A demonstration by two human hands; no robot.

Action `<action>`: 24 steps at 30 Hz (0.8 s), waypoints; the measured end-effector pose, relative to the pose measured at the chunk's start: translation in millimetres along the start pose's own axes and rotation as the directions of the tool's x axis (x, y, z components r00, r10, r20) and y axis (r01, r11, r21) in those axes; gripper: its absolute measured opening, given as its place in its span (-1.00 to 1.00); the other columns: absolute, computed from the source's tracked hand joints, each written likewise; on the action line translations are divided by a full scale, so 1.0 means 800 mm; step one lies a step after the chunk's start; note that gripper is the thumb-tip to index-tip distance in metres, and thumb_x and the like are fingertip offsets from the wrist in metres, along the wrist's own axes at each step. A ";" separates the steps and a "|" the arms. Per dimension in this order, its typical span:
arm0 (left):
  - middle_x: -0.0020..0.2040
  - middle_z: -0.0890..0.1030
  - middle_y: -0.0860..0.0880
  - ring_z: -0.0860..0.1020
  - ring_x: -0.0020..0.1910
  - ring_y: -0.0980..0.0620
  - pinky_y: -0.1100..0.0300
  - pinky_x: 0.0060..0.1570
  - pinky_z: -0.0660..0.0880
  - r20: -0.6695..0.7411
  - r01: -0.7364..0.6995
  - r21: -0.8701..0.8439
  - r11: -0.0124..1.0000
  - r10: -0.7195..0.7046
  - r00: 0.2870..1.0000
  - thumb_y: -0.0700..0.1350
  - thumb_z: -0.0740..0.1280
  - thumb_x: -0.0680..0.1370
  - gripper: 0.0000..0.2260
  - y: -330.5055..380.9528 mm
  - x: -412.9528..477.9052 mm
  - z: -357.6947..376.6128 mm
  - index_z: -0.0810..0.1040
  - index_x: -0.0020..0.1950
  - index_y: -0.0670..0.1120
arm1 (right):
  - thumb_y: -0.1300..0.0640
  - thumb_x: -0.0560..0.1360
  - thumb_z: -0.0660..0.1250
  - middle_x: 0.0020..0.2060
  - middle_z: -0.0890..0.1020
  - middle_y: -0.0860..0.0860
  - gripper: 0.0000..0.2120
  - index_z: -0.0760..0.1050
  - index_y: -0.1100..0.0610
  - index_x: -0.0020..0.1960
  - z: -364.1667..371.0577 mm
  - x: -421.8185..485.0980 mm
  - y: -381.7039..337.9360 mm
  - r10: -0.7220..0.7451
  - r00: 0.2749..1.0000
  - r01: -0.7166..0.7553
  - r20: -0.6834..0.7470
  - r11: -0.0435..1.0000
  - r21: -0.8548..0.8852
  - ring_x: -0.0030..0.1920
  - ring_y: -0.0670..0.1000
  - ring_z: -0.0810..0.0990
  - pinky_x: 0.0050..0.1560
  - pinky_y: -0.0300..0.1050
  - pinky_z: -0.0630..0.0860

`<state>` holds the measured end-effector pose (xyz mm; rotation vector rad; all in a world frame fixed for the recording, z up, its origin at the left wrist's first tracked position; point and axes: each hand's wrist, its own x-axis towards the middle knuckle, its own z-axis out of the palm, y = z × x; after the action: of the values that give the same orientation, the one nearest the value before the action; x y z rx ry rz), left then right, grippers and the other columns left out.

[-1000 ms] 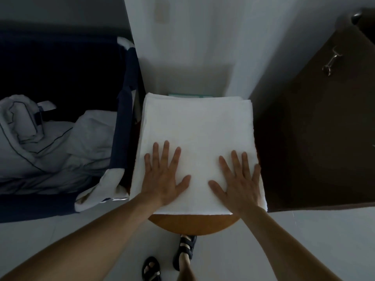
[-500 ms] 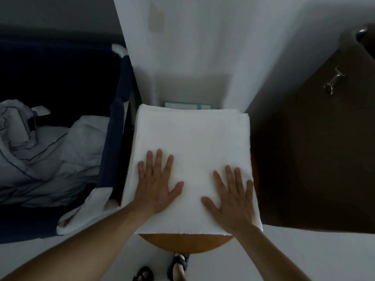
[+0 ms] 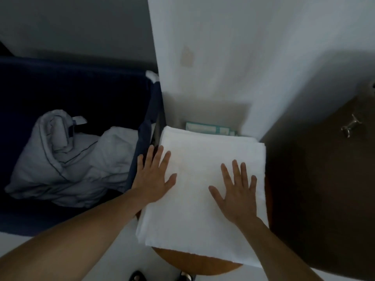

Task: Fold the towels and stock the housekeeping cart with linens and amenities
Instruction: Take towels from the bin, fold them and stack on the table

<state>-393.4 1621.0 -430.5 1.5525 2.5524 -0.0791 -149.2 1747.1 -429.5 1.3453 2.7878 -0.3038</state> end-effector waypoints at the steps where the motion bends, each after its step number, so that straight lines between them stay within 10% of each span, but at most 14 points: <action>1: 0.62 -0.16 -0.07 -0.23 0.58 -0.15 -0.21 0.50 -0.17 -0.014 0.018 0.001 1.000 -0.018 1.000 0.34 -0.26 0.51 -0.26 -0.014 0.002 -0.011 -0.15 0.62 -0.01 | -0.47 0.50 -0.28 0.57 -0.29 -0.02 -0.23 -0.21 -0.12 0.60 -0.005 0.011 -0.014 -0.030 1.000 0.030 -0.001 1.000 0.004 0.56 0.08 -0.39 0.53 0.27 -0.27; 13: 0.62 -0.11 -0.06 -0.15 0.59 -0.14 -0.16 0.52 -0.11 -0.037 0.264 -0.062 0.963 -0.266 0.963 0.29 -0.11 0.58 -0.31 -0.274 0.032 -0.031 -0.12 0.62 -0.04 | -0.41 0.55 -0.05 0.61 -0.09 0.06 -0.24 -0.05 -0.06 0.62 -0.030 0.157 -0.291 -0.405 0.909 0.413 -0.098 0.907 0.081 0.58 0.12 -0.26 0.51 0.28 -0.10; 24: 0.62 -0.05 -0.05 -0.11 0.59 -0.07 -0.08 0.52 -0.08 0.204 0.360 -0.241 0.901 -0.316 0.927 0.39 -0.35 0.35 -0.10 -0.550 0.129 0.128 -0.11 0.62 -0.03 | -0.39 0.50 0.14 0.57 -0.33 -0.01 -0.10 -0.34 -0.13 0.58 0.197 0.342 -0.534 -0.338 0.861 0.315 0.379 0.941 0.125 0.55 0.07 -0.38 0.51 0.32 -0.19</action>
<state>-819.3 1496.1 -563.0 0.9524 2.5444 0.1037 -661.4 1669.5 -545.9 0.7003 2.6512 -0.5989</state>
